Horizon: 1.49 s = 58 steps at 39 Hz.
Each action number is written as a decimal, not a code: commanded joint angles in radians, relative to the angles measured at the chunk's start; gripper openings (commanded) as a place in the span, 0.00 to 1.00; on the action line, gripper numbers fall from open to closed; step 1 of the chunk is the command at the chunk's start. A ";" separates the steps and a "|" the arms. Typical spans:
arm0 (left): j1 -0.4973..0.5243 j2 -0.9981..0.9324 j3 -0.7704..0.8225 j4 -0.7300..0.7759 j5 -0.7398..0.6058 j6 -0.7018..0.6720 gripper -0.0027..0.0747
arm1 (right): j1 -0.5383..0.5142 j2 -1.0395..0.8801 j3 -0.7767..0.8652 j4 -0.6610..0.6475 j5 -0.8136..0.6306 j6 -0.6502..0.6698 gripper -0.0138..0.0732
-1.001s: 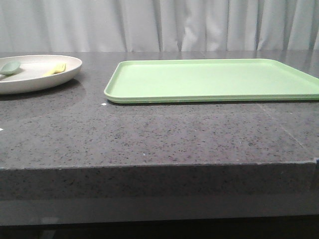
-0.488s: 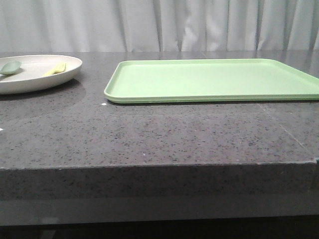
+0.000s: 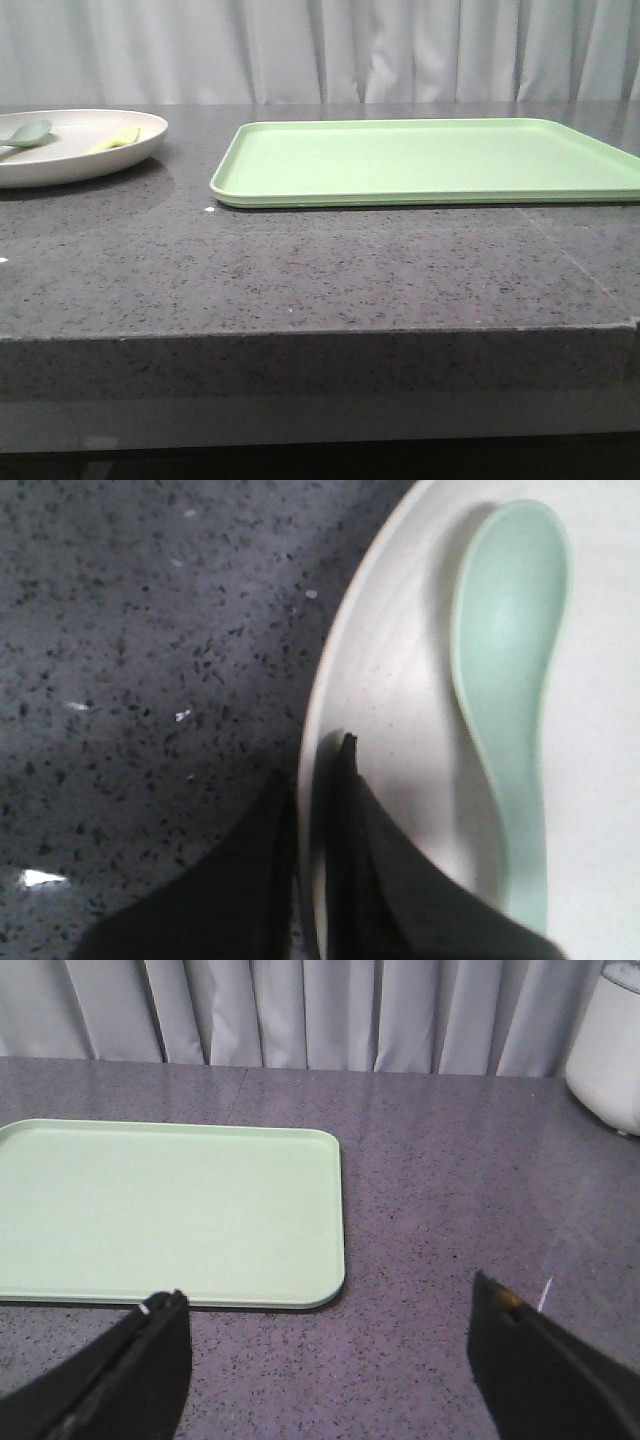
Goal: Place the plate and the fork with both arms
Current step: 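Grasp the rim of the cream plate with the left gripper, then lift the plate with the left gripper and carry it onto the green tray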
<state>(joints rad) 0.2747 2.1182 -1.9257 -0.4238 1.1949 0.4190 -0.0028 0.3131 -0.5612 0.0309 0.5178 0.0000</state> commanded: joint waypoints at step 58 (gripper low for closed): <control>-0.384 -0.091 -0.100 -0.285 -0.096 -0.319 0.01 | -0.005 0.016 -0.033 -0.010 -0.063 -0.007 0.84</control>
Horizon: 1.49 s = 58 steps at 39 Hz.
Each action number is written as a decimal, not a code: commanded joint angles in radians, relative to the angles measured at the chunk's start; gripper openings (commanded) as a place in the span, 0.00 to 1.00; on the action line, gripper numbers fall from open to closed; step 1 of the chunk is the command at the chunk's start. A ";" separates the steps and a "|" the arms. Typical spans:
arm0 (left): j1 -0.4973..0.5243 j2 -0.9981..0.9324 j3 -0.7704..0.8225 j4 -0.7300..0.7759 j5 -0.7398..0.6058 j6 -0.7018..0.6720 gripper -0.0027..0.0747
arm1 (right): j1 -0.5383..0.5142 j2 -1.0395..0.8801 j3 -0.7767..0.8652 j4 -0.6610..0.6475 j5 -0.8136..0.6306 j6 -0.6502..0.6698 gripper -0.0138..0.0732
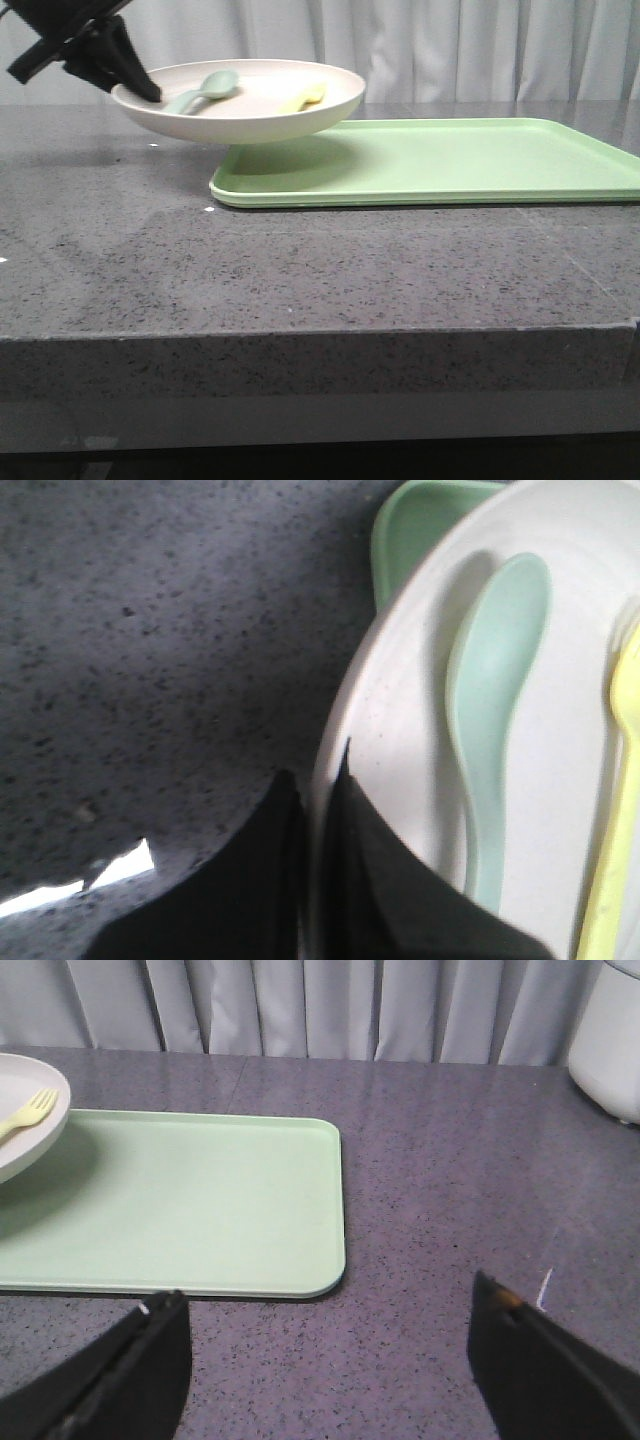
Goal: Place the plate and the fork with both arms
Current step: 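Lift the plate with the left gripper and carry it onto the green tray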
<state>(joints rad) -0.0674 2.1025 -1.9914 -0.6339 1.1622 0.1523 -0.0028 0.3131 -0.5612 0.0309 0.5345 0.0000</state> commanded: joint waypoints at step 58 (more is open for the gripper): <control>-0.445 0.029 -0.035 0.224 -0.371 -0.598 0.15 | -0.005 0.016 -0.033 -0.010 -0.068 -0.007 0.84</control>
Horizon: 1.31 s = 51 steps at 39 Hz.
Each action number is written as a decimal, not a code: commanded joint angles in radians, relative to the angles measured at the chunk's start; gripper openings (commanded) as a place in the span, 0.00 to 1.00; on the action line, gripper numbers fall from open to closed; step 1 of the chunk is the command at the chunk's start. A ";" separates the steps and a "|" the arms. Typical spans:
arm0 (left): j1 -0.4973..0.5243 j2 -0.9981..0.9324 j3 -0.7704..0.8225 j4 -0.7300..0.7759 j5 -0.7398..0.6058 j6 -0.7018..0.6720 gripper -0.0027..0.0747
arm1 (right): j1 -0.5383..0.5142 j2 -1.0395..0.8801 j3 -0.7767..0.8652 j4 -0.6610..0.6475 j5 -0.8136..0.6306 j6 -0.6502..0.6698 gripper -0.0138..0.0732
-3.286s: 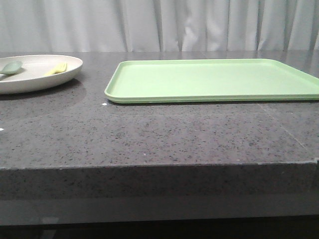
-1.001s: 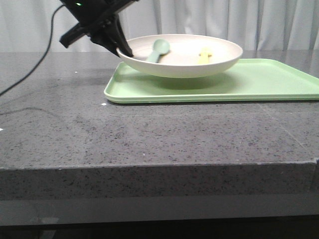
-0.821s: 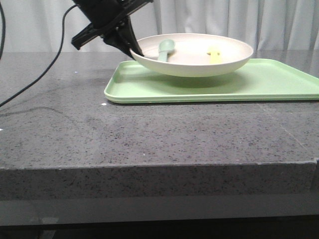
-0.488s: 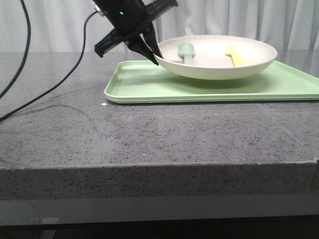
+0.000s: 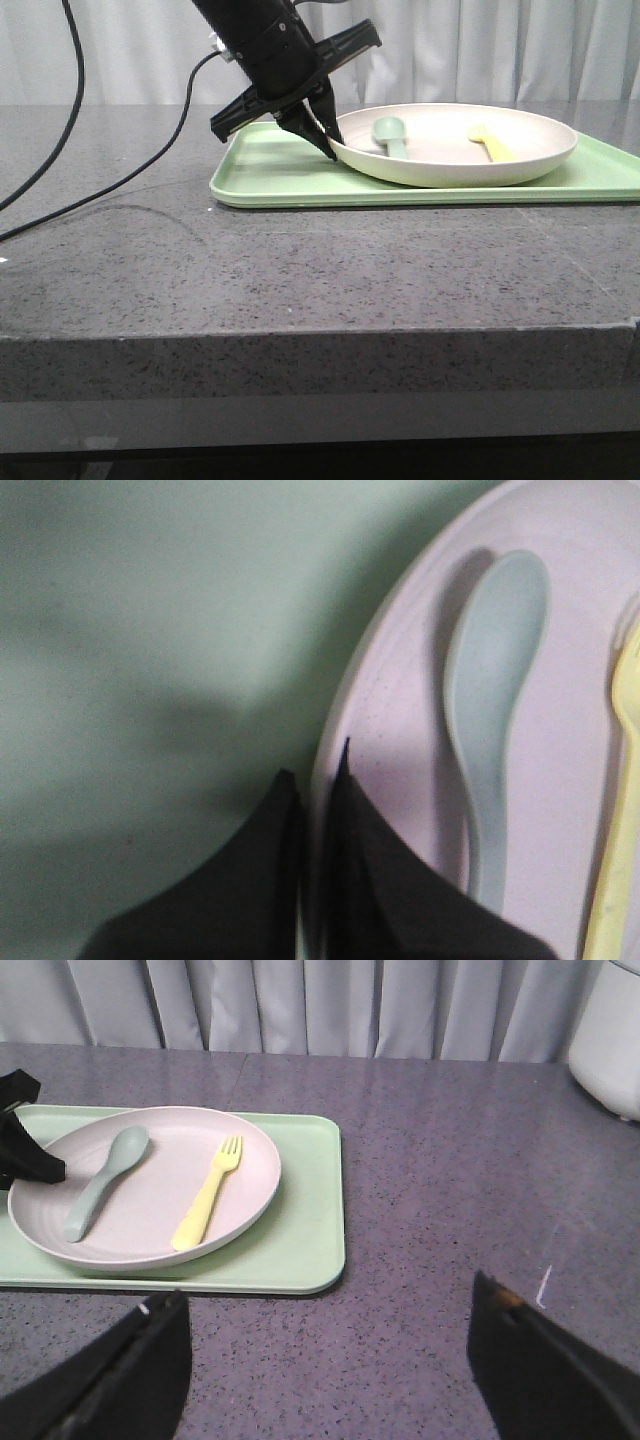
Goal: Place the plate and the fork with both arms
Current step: 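Release the plate on the tray and withdraw the left gripper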
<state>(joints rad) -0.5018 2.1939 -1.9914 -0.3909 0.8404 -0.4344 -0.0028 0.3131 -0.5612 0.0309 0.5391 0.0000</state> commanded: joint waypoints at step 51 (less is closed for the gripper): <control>0.307 -1.112 0.830 0.133 0.056 0.534 0.52 | 0.029 0.402 -0.371 0.223 0.330 -0.086 0.84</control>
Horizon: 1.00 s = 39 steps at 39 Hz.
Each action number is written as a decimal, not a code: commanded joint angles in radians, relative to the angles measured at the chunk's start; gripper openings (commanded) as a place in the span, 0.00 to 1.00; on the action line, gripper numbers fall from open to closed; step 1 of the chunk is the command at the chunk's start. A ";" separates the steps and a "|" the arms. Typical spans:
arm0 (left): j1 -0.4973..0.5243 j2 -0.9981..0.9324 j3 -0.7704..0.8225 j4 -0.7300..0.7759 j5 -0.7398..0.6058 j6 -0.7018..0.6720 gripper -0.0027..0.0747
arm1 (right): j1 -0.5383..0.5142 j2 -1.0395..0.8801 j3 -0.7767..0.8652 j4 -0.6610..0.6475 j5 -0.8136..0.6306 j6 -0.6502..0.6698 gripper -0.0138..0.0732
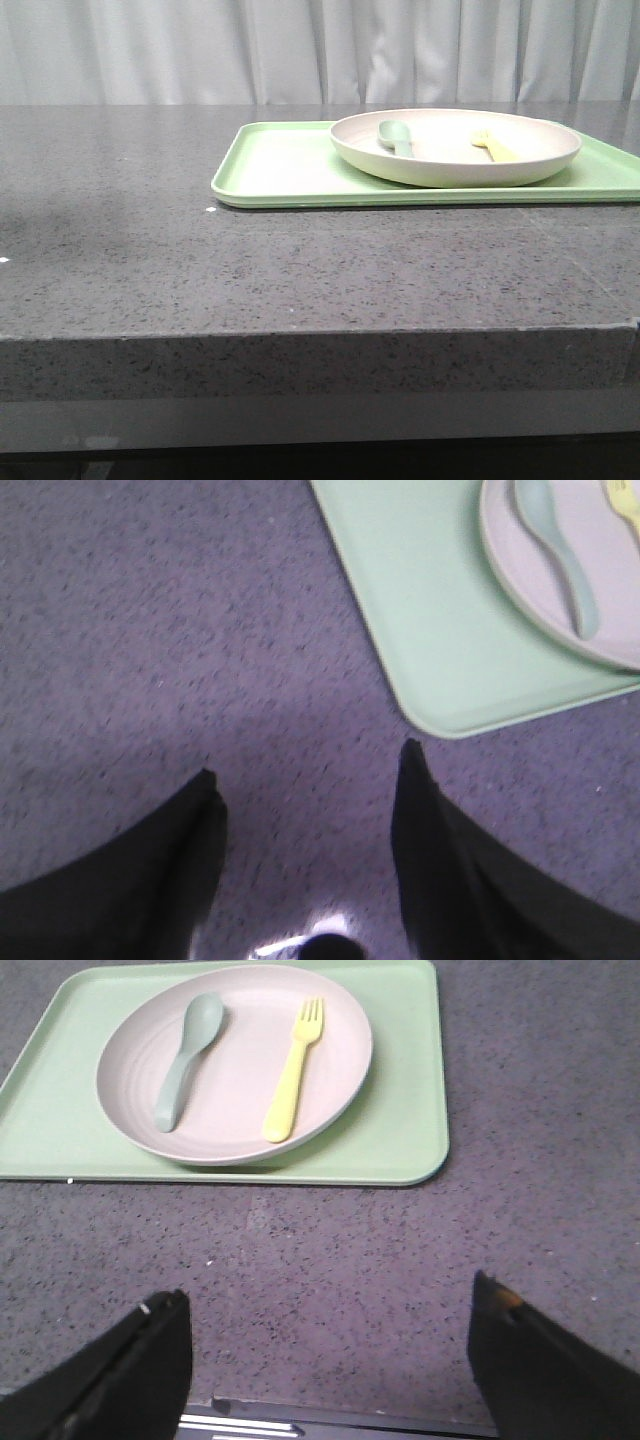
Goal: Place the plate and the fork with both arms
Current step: 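Release the plate on the tray and withdraw the left gripper, then lower the right gripper over the yellow fork and grasp it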
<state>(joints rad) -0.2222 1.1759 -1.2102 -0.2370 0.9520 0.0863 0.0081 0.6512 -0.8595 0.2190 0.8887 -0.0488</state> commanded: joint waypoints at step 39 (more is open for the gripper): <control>0.039 -0.380 0.290 -0.011 -0.059 0.014 0.52 | 0.217 1.063 -0.885 -0.165 0.240 0.187 0.60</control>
<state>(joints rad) -0.1847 0.8020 -0.8967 -0.2333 0.9524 0.0989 0.2241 1.7018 -1.6533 0.0691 1.1239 0.1309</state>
